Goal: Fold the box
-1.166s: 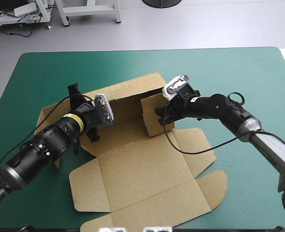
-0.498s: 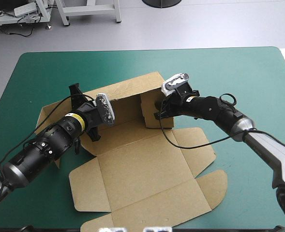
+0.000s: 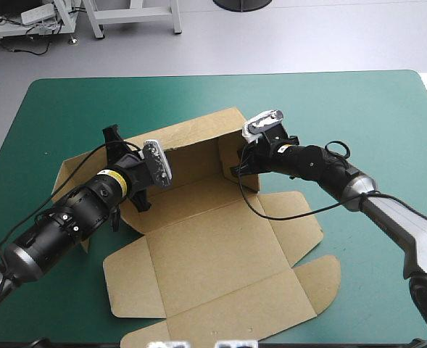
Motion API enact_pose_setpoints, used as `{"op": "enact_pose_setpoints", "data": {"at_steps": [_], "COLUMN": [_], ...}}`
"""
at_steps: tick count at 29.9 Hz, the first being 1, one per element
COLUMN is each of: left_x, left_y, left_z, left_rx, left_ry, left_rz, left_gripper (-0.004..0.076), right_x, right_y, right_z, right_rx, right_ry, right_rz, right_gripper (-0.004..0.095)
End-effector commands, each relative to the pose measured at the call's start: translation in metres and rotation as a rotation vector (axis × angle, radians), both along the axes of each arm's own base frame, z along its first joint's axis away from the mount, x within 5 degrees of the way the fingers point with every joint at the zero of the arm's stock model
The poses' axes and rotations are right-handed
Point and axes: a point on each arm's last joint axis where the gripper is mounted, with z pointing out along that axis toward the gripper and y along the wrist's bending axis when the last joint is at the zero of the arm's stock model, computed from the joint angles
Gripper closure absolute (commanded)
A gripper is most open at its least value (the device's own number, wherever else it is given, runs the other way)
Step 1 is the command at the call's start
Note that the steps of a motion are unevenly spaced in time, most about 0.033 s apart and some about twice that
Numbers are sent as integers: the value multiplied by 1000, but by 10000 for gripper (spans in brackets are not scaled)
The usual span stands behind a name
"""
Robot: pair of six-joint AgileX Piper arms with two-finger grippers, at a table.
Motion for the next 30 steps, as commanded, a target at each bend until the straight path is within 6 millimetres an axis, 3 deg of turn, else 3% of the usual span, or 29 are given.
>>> {"op": "enact_pose_setpoints", "data": {"at_steps": [1, 3, 15, 18, 23, 25, 30], "left_x": [-1, -1, -2, -5, -15, -19, -36], "left_y": [-1, -1, 1, 0, -5, -6, -11], "left_z": [11, 11, 10, 12, 16, 16, 23], "left_rx": [-70, -70, -75, -83, -73, -64, -40], "left_ry": [-26, -26, -3, -8, -6, 5, -6], "left_rz": [4, 4, 22, 14, -12, -15, -58], "left_gripper": [729, 729, 710, 606, 354, 319, 318], "right_x": [-8, -10, -8, -8, -8, -8, -7], "right_y": [8, 14, 15, 15, 15, 15, 15], "right_z": [26, 25, 21, 21, 21, 21, 21], "right_rx": [35, 25, 37, 38, 54, 54, 71], "right_ry": [-105, -124, -93, -91, -81, -82, -71], "right_rz": [14, 30, 22, 20, 6, 5, -11], "right_gripper": [822, 927, 922, 922, 922, 922, 922]}}
